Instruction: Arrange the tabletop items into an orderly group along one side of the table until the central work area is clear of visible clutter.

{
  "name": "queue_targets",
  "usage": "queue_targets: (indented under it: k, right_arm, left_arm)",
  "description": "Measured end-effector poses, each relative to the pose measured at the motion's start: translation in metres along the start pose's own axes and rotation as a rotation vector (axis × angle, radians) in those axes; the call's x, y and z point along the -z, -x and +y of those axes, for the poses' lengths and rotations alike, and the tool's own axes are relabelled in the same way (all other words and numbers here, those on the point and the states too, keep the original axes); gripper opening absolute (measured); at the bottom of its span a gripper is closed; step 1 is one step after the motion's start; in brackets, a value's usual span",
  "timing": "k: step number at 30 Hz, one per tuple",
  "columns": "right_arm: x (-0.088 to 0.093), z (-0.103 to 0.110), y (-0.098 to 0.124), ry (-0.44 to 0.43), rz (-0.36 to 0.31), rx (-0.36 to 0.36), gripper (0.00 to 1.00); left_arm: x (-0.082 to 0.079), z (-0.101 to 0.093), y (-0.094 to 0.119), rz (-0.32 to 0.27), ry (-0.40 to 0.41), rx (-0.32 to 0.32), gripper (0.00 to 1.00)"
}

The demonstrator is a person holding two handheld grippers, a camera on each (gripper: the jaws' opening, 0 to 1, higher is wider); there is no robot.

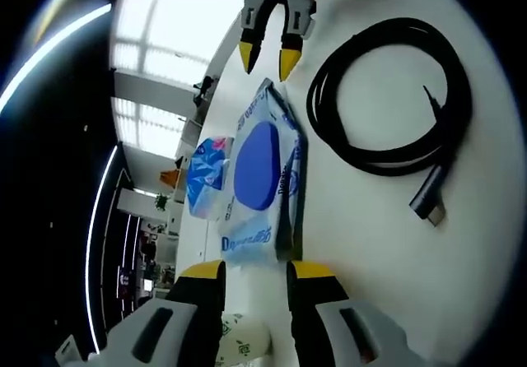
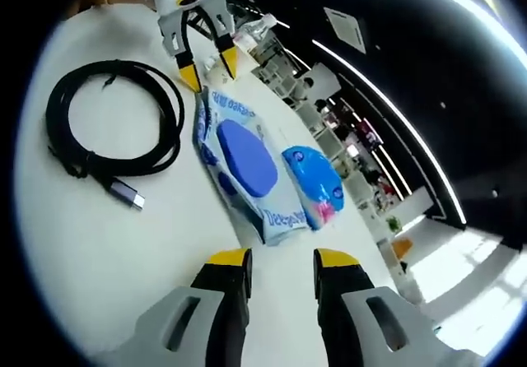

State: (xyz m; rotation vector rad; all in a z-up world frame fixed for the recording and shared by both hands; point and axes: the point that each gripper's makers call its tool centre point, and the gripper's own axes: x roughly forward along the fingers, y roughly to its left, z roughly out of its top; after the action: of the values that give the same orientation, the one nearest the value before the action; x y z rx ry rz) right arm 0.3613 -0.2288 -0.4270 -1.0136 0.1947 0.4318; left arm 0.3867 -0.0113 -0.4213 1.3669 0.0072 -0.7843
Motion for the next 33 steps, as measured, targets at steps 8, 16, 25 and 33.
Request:
queue_targets:
  k: [8,16,25,33]
  right_arm:
    - [-0.005,0.003,-0.009,0.051,-0.002,0.002,0.25]
    - [-0.015,0.01,-0.015,0.106,-0.018,-0.016,0.21]
    - [-0.015,0.011,-0.017,0.184,-0.018,-0.036,0.13]
    - [-0.015,0.011,-0.017,0.15,-0.02,-0.038,0.13]
  left_arm:
    - [-0.004,-0.002,-0.001,-0.012,-0.028,0.003,0.26]
    - [-0.007,-0.005,0.0,-0.025,-0.042,0.015,0.22]
    - [-0.007,-0.012,-0.001,-0.044,-0.019,0.036,0.15]
    - [-0.008,-0.014,0.0,-0.042,-0.055,0.036,0.13]
